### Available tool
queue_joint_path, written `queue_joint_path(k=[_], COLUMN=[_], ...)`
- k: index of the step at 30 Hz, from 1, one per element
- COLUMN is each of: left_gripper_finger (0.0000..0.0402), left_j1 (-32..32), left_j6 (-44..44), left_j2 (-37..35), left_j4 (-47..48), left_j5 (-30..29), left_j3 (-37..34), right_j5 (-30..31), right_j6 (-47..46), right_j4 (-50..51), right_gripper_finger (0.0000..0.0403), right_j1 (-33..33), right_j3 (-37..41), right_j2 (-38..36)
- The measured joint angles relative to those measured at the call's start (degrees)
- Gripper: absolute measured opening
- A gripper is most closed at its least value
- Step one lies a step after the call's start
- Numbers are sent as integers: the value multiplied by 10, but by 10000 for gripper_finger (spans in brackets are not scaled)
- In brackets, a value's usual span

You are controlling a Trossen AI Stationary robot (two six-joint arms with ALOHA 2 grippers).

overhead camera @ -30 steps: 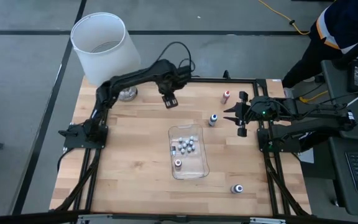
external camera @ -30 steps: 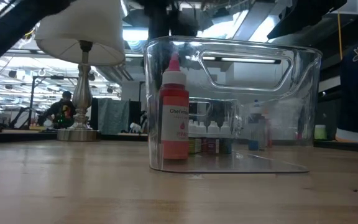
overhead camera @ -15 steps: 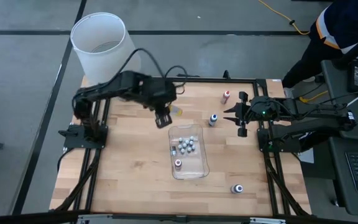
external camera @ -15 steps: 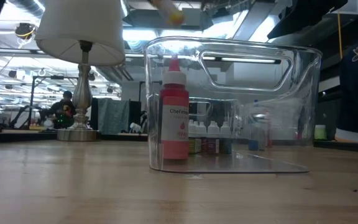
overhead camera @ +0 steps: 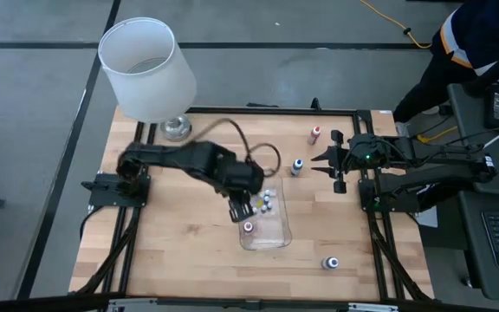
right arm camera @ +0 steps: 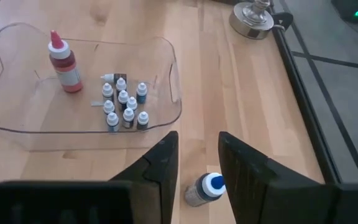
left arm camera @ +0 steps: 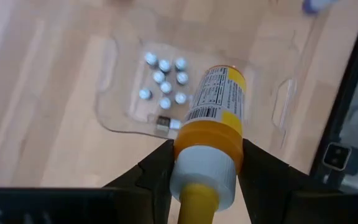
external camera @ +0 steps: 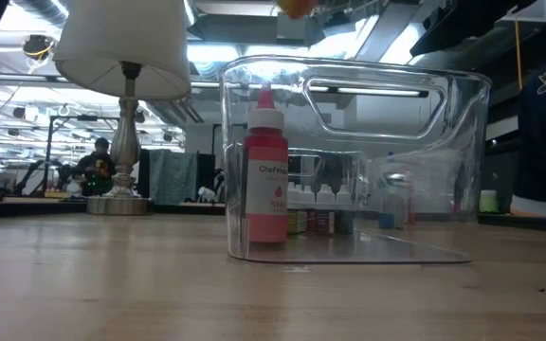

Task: Pick & Place food coloring
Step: Put the large yellow coloring bottle into the transparent container

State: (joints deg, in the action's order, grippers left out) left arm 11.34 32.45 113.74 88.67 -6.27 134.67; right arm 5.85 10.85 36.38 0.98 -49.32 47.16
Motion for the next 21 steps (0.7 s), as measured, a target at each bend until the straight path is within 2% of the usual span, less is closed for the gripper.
queue_joint_path(k=[6,21], left_gripper_finger=[144,144], left_j1=[6,-6], left_j6=[-9,-175], left_j2=[52,147], left_j4=[-2,-28], left_j5=[20,29], left_j3=[0,0], right_j5=[-1,-1], right_j6=[9,14], right_j4=[4,13], right_gripper_finger=[117,117], right_j1=[0,0], right_j3=[0,0], right_j2=[0,0])
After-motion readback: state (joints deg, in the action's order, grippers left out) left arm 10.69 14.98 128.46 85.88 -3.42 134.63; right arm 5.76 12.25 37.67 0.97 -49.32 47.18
